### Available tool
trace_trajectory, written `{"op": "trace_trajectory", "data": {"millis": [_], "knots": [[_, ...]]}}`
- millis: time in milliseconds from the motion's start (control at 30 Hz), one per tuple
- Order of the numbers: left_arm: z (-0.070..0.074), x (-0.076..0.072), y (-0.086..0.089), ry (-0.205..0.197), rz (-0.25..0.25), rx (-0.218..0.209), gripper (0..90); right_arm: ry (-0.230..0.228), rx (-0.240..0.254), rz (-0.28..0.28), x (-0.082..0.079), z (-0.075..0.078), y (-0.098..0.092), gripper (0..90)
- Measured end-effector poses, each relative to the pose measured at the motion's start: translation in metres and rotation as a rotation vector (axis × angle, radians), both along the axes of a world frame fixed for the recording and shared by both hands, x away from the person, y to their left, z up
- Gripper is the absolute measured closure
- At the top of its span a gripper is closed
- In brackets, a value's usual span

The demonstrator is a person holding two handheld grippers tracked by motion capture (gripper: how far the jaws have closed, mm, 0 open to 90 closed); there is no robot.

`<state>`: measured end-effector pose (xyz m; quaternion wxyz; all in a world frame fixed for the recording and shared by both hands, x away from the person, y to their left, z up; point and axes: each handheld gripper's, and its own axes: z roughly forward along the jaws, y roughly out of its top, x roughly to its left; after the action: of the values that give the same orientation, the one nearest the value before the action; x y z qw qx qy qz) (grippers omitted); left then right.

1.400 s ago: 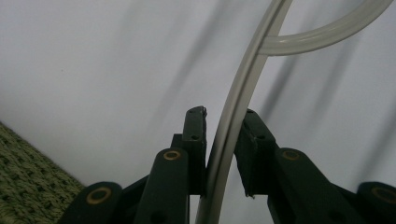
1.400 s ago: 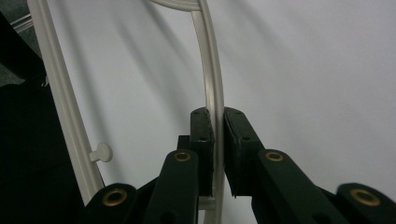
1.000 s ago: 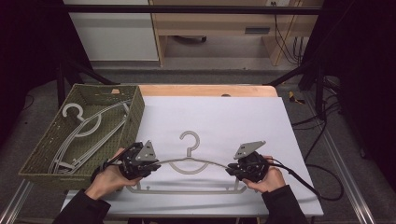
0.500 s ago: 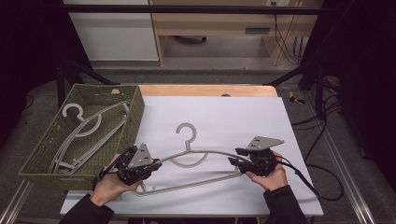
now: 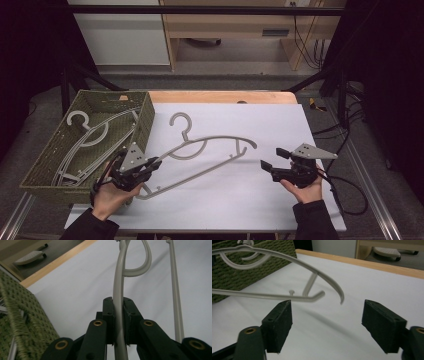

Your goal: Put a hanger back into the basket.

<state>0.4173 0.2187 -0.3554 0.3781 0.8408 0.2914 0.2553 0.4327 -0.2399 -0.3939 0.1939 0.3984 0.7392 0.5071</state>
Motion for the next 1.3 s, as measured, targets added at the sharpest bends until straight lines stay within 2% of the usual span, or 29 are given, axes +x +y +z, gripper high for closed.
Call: {"op": "trace_trajectory", "data": {"millis": [67, 167, 267, 300, 333, 367, 533, 567, 600, 800, 967, 1133, 1300], "knots": [[0.005, -0.001, 0.006, -0.011, 0.025, -0.031, 81.8, -0.008, 0.019, -0.025, 0.0, 0.0, -0.005, 19.8], [0.013, -0.002, 0.016, -0.034, 0.045, -0.053, 81.8, -0.002, 0.023, -0.057, 0.0, -0.003, -0.009, 13.4], [0.023, -0.004, 0.029, -0.062, 0.072, -0.085, 81.8, 0.004, 0.023, -0.065, 0.002, -0.006, -0.013, 10.6], [0.025, -0.004, 0.033, -0.068, 0.078, -0.092, 81.8, 0.007, 0.032, -0.067, 0.002, -0.006, -0.014, 10.0], [0.03, -0.005, 0.041, -0.086, 0.099, -0.118, 81.9, 0.007, 0.032, -0.074, 0.002, -0.007, -0.015, 9.9], [0.03, -0.005, 0.041, -0.086, 0.099, -0.118, 81.8, 0.007, 0.032, -0.074, 0.002, -0.007, -0.015, 9.9], [0.04, -0.006, 0.064, -0.126, 0.147, -0.151, 81.9, 0.009, 0.028, -0.083, 0.002, -0.008, -0.02, 8.8], [0.041, -0.005, 0.068, -0.145, 0.153, -0.157, 81.8, 0.013, 0.041, -0.089, 0.002, -0.008, -0.019, 8.6], [0.042, -0.006, 0.073, -0.139, 0.171, -0.163, 81.8, 0.011, 0.023, -0.088, 0.002, -0.008, -0.02, 8.5], [0.047, -0.003, 0.108, -0.161, 0.237, -0.184, 81.8, 0.019, 0.01, -0.086, 0.003, -0.01, -0.019, 7.7], [0.051, 0.003, 0.134, -0.182, 0.302, -0.173, 81.8, 0.025, 0.011, -0.086, 0.003, -0.01, -0.017, 7.1], [0.056, 0.011, 0.156, -0.195, 0.321, -0.163, 81.8, 0.027, 0.004, -0.092, 0.004, -0.01, -0.018, 6.5], [0.056, 0.02, 0.173, -0.186, 0.344, -0.163, 81.8, 0.026, 0.004, -0.09, 0.004, -0.01, -0.018, 5.8]]}}
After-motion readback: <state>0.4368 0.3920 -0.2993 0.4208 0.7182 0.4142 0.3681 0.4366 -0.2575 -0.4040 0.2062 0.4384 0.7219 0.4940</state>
